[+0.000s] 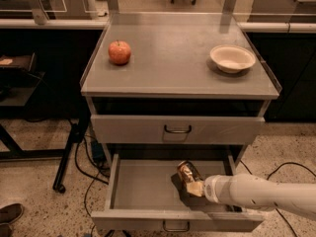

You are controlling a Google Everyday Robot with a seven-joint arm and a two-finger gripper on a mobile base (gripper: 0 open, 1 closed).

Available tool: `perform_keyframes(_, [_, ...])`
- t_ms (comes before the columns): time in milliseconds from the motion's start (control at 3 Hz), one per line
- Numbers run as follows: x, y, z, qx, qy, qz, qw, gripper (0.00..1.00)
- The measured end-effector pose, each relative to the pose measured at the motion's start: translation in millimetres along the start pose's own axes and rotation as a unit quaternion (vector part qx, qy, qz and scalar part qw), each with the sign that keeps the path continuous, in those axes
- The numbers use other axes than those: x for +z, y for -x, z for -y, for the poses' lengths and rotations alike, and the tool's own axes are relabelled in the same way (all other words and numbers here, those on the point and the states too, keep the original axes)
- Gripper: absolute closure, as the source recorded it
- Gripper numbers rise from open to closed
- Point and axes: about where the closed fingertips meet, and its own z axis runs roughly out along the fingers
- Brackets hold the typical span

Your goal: Pick orange can from middle drawer and place on counter

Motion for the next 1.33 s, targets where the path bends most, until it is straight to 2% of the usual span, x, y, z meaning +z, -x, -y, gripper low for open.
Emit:
perform_keyframes(333, [1, 6, -6, -0.005, 0.007, 0.005, 1.0, 1.0])
perform_keyframes(667, [-25, 11, -5, -0.01, 0.006, 0.012, 0.9999, 1.0])
perform_keyframes(1000, [-69, 10, 7, -0.004, -0.014, 0.018, 0.9997, 1.0])
perform_keyframes(1333, [-77, 12, 8, -0.005, -0.018, 0.022, 0.9996, 1.0])
